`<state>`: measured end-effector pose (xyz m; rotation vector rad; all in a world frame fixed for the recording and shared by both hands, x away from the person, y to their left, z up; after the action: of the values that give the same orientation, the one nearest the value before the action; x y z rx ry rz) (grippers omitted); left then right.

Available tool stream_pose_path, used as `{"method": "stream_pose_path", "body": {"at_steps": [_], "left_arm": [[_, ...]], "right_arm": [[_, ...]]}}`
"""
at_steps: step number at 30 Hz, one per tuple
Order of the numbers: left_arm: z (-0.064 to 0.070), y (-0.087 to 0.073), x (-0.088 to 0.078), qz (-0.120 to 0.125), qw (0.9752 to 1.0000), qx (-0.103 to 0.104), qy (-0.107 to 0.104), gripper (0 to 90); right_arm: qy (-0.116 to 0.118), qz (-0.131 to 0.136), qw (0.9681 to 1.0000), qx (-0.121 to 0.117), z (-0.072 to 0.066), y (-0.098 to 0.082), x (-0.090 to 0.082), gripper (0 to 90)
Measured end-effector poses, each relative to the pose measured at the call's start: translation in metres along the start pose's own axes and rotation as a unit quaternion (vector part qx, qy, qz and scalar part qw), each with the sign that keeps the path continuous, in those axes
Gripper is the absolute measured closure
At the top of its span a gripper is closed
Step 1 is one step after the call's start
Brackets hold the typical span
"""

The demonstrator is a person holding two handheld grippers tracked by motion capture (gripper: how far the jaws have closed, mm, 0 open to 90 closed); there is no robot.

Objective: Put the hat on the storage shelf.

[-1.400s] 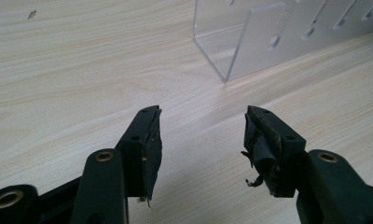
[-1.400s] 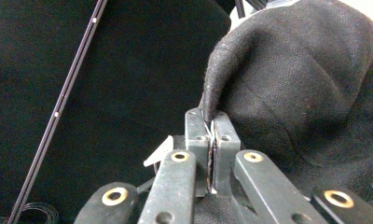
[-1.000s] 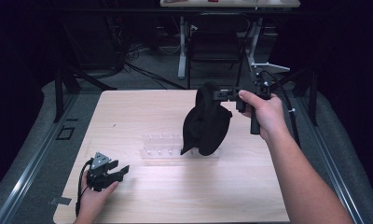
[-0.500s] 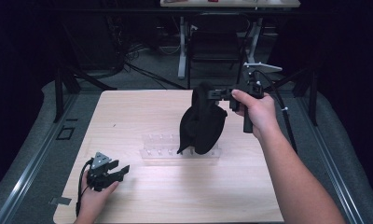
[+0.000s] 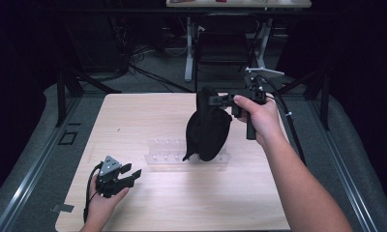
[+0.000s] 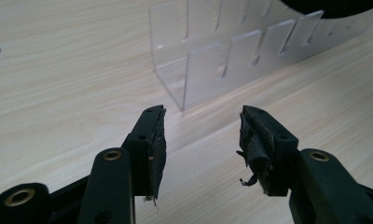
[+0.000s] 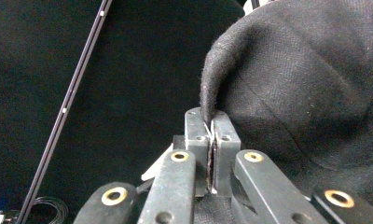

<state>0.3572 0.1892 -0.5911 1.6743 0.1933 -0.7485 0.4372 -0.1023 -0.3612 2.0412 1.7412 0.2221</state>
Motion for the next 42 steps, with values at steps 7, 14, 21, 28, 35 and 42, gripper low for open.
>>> {"method": "stream_pose_path", "body": {"at_steps": [7,14,21,28,35,42], "left_arm": [[0.015,0.016,-0.005,0.012,0.9995,0.002,-0.029,55.0],[0.042,0.04,-0.004,0.023,0.998,0.031,-0.05,56.6],[0.068,0.056,0.0,0.03,0.996,0.051,-0.068,56.1],[0.084,0.07,-0.001,0.042,0.9941,0.067,-0.074,55.9],[0.097,0.08,-0.002,0.048,0.9927,0.076,-0.081,56.7],[0.111,0.088,-0.007,0.061,0.9894,0.087,-0.1,61.8]], "right_arm": [[0.001,0.001,1.0,0.0,-0.001,-0.001,0.002,88.2],[0.002,0.0,1.0,0.002,0.0,-0.002,0.003,88.1],[0.005,0.0,1.0,0.001,0.0,-0.002,0.005,88.1],[0.006,0.0,1.0,0.0,-0.001,-0.003,0.005,88.0],[0.007,0.004,1.0,0.002,-0.001,-0.003,0.006,87.9],[0.007,0.003,1.0,0.002,-0.001,-0.003,0.006,87.8]]}}
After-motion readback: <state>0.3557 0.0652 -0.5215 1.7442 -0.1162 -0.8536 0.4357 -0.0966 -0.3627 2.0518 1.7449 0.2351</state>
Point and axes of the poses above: each handheld gripper's, and its own axes: x roughly forward along the jaws, y roughly out of its top, z roughly to its right, the point moved 9 cm from there along x, roughly forward along the jaws, and after that the axes turned 13 degrees about y, right-handed, at the moved point
